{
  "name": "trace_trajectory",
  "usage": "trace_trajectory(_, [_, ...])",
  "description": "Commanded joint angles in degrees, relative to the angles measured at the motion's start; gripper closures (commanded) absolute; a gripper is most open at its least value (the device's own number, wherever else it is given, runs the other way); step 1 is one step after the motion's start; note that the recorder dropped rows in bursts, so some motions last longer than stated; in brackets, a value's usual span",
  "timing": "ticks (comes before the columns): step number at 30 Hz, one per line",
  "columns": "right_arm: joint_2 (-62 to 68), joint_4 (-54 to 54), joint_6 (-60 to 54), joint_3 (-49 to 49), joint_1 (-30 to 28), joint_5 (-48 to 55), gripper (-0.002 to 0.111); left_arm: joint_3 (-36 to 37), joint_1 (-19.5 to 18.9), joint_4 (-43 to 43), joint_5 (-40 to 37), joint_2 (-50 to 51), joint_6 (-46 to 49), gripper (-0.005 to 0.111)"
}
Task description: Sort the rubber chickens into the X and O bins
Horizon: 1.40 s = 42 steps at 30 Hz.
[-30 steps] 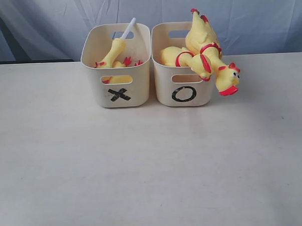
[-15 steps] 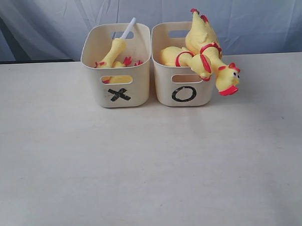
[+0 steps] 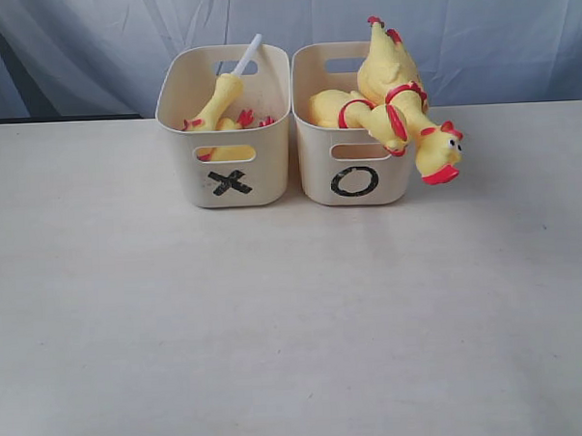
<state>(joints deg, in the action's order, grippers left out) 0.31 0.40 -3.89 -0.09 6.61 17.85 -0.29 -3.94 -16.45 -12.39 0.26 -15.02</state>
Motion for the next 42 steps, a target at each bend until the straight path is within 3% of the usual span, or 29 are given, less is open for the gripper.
trace_trajectory(1, [-0.3, 0.2, 0.1, 0.1, -0.1, -0.4, 0.109, 0.3, 0.3, 0.1, 0.0, -0.3, -0.2, 0.106])
trace_trajectory(6, [-0.3, 0.2, 0.1, 0.1, -0.1, -0.4, 0.109, 0.3, 3.1, 0.1, 0.0, -0.3, -0.2, 0.106])
trace_trajectory(12, [-0.3, 0.2, 0.1, 0.1, 2.7, -0.4, 0.109, 0.3, 3.1, 0.1, 0.0, -0.3, -0.2, 0.106])
trace_trajectory(42, [-0.3, 0.2, 0.1, 0.1, 2.7, -0.4, 0.109, 0.3, 3.1, 0.1, 0.0, -0.3, -0.2, 0.106])
